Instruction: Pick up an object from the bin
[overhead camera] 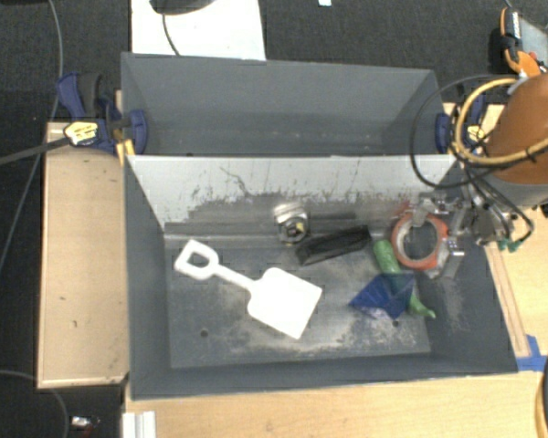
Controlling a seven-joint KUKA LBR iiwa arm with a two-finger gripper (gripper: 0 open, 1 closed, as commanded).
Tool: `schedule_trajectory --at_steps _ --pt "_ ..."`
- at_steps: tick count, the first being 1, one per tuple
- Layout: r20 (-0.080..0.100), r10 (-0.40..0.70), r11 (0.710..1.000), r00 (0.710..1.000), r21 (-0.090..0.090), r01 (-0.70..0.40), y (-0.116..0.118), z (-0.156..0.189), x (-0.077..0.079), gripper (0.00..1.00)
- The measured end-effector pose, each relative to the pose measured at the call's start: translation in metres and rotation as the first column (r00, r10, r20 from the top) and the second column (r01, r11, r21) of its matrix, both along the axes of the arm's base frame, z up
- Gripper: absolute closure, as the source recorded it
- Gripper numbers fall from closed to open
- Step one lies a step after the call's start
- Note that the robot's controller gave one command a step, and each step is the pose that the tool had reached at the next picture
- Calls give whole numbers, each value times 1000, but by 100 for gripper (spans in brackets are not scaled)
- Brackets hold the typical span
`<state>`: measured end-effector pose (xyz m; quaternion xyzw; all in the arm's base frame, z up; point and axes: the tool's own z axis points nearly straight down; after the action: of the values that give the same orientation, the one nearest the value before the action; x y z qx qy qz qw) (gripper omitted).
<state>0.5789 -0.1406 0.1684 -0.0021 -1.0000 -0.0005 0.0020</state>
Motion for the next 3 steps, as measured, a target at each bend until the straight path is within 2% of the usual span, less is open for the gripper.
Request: schedule_trajectory --at_steps 1,2,3 --pt "8 6 1000 1000 -2 -6 1 4 2 0" --pt "7 71 997 997 -1 -71 35 -98 -6 0" --pt "22 80 997 997 -7 -80 54 -98 -7 0"
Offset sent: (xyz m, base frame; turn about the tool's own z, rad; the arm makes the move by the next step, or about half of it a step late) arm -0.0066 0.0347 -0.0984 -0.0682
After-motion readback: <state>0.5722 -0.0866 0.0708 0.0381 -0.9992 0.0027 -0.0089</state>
